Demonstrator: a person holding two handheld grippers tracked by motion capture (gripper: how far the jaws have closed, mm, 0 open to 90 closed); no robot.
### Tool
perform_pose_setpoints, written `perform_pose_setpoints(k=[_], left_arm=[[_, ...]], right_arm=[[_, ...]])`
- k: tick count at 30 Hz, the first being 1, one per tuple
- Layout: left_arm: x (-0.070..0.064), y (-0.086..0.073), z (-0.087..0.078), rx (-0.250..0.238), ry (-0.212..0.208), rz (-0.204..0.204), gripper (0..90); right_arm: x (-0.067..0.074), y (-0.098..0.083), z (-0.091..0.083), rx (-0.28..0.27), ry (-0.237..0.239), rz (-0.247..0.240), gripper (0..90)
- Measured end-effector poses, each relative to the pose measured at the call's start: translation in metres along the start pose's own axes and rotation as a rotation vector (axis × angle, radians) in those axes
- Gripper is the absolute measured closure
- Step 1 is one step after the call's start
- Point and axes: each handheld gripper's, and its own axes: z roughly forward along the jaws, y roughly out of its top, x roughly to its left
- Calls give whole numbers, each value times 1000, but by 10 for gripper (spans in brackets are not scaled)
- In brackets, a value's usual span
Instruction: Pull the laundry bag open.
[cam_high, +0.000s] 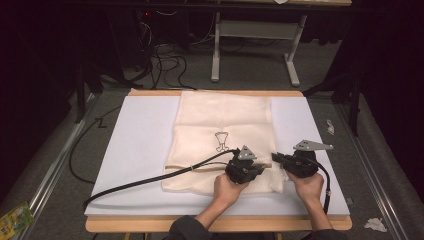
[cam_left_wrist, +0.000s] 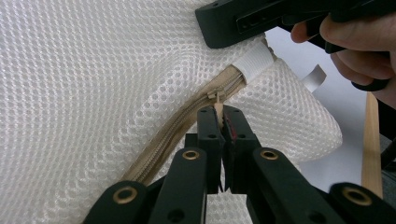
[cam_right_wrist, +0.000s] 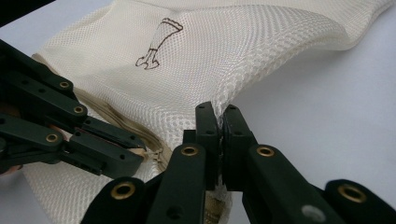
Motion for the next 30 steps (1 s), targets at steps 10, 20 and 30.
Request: perform_pose_setpoints(k=[10,20,30], left_arm=[[6,-4,-10,5,29,-3,871],[8,-9,-22,2,56,19,871],[7,-10,-25,-2,69,34,871]], right_arm=[[0,0,1,2,-6,2,887],[4,2,7,17,-14,-16,887],[3,2,8,21,-15,-16,887]])
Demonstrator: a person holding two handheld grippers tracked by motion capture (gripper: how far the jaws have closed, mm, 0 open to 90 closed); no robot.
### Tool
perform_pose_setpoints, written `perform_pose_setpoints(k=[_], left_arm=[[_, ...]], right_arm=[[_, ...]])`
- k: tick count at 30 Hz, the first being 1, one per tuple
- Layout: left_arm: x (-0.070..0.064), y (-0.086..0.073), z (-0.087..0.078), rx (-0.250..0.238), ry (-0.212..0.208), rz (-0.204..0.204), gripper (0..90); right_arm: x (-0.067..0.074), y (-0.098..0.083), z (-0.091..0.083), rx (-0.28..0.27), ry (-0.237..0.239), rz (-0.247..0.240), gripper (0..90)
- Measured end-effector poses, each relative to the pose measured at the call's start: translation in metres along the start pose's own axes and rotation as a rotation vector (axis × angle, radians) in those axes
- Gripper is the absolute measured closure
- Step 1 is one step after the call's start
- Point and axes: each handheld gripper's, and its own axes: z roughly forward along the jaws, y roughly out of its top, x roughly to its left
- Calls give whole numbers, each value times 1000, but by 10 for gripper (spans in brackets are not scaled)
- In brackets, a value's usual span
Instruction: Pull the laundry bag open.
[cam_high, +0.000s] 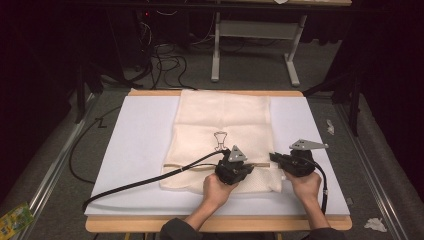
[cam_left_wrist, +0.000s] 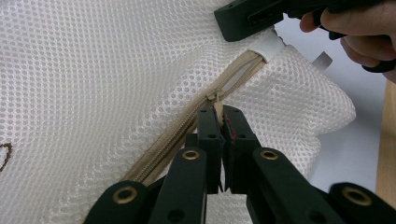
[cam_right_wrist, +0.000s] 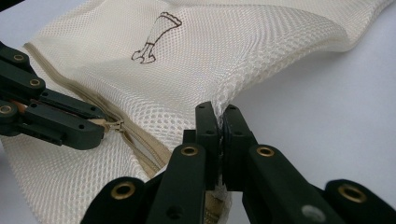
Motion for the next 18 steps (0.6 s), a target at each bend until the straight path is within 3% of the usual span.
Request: perform_pose_setpoints(k=[4,18], left_arm=[[1,-1,0,0,-9,-16,871],[7,-4,-12,-3,8,-14,871]], right_arm=[[0,-1,1,5,-5,5,887],[1,0,2,9,-10,4,887]])
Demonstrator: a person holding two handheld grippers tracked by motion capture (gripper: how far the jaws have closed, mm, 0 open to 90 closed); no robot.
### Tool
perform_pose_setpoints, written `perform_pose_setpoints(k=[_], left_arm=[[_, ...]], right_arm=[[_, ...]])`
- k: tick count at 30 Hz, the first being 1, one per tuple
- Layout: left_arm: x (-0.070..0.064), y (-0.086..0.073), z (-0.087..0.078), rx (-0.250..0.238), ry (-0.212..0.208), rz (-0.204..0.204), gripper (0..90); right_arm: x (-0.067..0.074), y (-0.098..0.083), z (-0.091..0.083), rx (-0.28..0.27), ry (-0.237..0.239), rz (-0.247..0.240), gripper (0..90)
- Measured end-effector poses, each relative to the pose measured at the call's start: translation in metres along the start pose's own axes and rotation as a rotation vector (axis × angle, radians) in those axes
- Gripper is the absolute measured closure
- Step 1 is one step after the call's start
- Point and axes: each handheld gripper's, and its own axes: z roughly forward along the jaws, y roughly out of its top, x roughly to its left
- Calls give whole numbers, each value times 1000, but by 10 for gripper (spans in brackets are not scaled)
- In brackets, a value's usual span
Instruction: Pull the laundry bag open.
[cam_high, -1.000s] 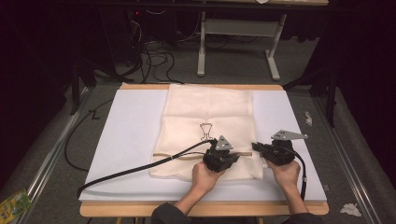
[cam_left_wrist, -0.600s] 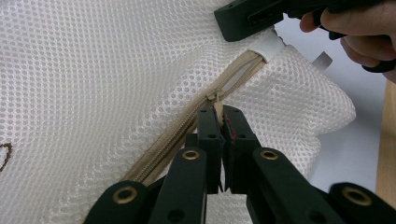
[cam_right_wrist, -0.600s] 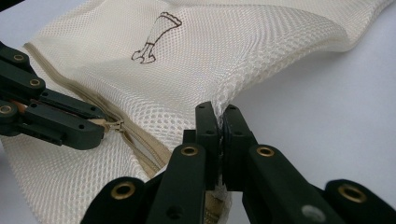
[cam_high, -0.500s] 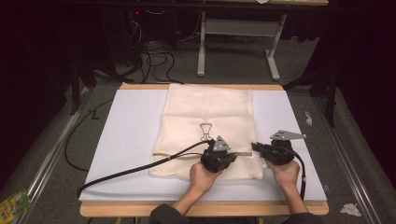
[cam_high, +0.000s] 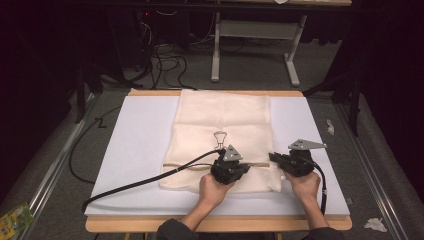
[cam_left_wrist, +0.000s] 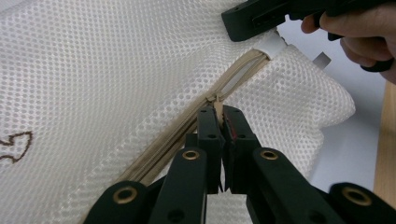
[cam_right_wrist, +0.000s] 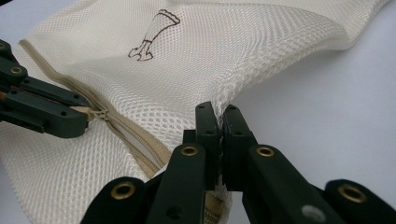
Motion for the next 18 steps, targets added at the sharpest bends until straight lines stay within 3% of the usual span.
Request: perform_pose_setpoints(k=[18], left_arm=[[12,-4,-16,-15,12,-23,872]], right_arm=[[-2,1,1,1,-11,-4,887]])
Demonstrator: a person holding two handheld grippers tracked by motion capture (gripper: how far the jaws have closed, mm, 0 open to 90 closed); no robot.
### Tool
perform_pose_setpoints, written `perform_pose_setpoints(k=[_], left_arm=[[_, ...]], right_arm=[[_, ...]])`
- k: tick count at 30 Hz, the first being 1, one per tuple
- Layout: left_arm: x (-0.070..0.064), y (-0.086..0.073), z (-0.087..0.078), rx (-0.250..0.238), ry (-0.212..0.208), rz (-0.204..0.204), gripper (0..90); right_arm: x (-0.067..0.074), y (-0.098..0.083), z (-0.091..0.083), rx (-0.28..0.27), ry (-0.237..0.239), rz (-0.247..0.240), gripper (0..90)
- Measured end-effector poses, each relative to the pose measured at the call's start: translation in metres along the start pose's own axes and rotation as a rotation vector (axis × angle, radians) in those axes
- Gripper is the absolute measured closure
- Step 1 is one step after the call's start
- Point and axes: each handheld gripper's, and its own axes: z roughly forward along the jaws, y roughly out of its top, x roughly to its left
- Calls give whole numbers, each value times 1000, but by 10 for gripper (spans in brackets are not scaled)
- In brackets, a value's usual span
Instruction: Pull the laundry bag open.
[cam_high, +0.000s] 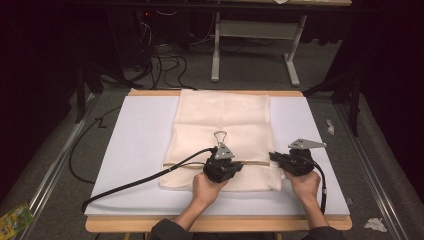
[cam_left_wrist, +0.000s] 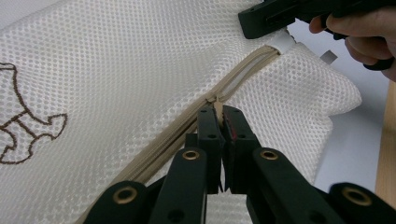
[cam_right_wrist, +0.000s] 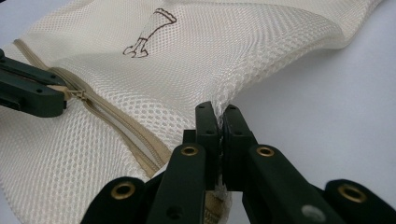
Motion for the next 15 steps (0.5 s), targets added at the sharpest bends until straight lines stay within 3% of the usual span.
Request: perform_pose_setpoints(k=[15], left_arm=[[9,-7,-14,-4,12,-13,872]], right_arm=[[-1,0,0,8,-9,6,887]])
